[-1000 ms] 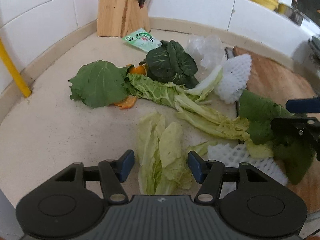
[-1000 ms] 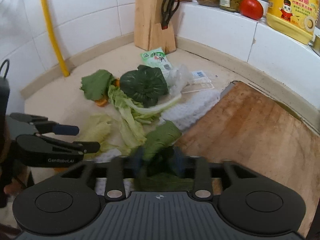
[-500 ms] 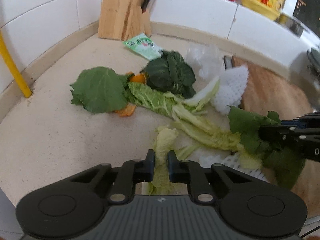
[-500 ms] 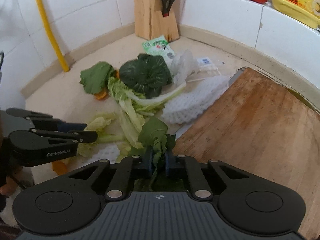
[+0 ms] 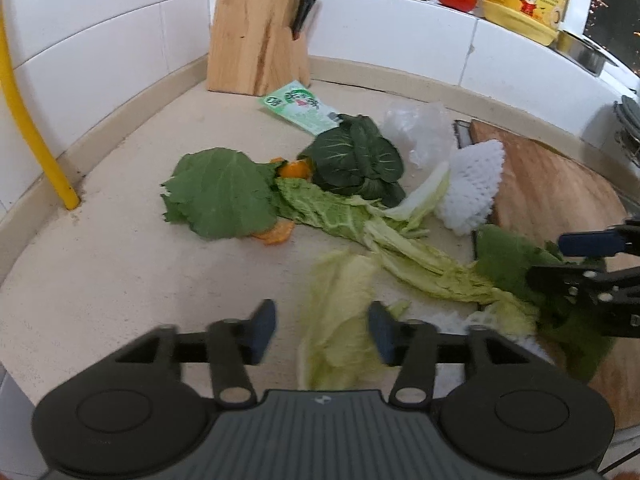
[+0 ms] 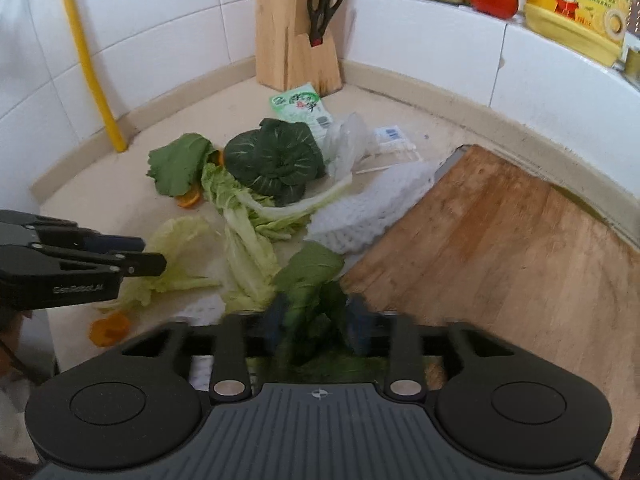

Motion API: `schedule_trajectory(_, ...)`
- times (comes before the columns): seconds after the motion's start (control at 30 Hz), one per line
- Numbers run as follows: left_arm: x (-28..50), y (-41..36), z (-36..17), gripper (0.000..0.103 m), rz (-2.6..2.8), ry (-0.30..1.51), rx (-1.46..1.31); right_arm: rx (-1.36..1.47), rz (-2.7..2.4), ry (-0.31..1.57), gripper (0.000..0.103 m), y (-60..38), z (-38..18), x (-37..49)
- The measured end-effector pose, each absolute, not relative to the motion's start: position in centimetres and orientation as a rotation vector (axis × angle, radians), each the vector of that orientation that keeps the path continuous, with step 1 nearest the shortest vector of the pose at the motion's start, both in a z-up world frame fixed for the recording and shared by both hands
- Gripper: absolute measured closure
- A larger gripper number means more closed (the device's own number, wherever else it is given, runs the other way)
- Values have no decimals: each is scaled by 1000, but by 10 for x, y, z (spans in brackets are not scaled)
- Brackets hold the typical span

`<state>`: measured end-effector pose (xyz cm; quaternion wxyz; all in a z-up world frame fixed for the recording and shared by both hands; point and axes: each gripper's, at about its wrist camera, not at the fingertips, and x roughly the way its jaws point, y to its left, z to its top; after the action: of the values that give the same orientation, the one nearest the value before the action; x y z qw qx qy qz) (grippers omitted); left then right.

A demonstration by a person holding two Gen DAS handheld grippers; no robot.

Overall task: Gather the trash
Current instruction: 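Grasp pale cabbage leaves with the left tool while the right tool grasps a green leaf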

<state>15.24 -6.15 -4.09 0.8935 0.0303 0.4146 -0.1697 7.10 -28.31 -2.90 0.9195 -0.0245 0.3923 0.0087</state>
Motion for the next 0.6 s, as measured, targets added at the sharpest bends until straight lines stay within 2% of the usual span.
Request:
schedule_trajectory(0.07, 156, -61, -44, 54, -356, 871, 59, -60, 13, 803, 38, -283, -30, 71)
schedule_trajectory(0.27, 155, -76, -55, 56, -372, 894, 111, -49, 1, 836, 39, -283, -42, 76)
schedule_trajectory(0.3, 156, -78, -58, 63, -374, 904, 121, -51, -4, 844, 40, -282, -44, 77)
schedule_trajectory(0.37, 154, -83, -60, 69, -382, 896, 138, -44, -5, 854, 44, -282, -46, 78)
schedule_trajectory(0.4, 153, -84, -59, 75, -389, 894, 140, -38, -5, 861, 48, -282, -47, 79)
schedule_trajectory(0.43, 153, -85, -59, 80, -394, 897, 138, -29, 2, 869, 56, -282, -48, 79)
schedule_trajectory(0.47, 153, -86, -58, 82, -393, 899, 136, -22, 10, 871, 65, -281, -48, 79)
schedule_trajectory(0.6, 152, -87, -56, 91, -389, 893, 140, -55, 5, 866, 82, -271, -45, 77)
